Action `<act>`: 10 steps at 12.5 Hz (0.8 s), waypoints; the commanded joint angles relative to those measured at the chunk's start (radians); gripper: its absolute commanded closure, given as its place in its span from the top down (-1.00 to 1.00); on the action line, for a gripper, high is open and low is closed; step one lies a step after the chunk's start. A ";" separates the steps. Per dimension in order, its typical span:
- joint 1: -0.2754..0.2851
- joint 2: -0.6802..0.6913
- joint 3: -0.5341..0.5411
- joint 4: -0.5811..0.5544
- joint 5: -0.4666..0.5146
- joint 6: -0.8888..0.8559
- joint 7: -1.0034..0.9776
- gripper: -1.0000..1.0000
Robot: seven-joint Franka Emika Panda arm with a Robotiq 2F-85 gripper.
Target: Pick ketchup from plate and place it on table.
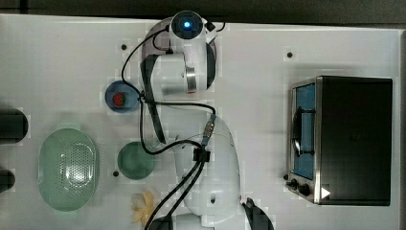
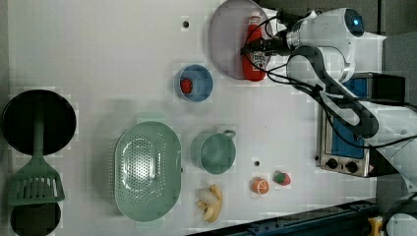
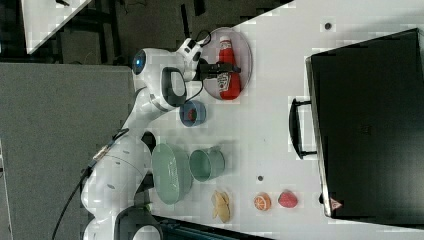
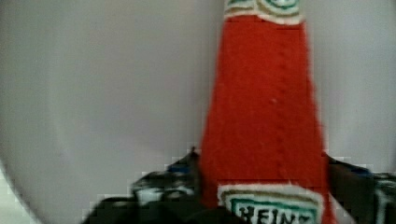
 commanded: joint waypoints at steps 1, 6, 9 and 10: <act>0.003 -0.004 0.004 0.028 0.005 0.029 -0.044 0.15; -0.003 -0.069 0.003 0.032 0.007 -0.011 -0.042 0.15; -0.014 -0.187 0.003 0.032 0.050 -0.182 -0.024 0.15; -0.021 -0.227 0.003 0.031 0.070 -0.231 -0.024 0.15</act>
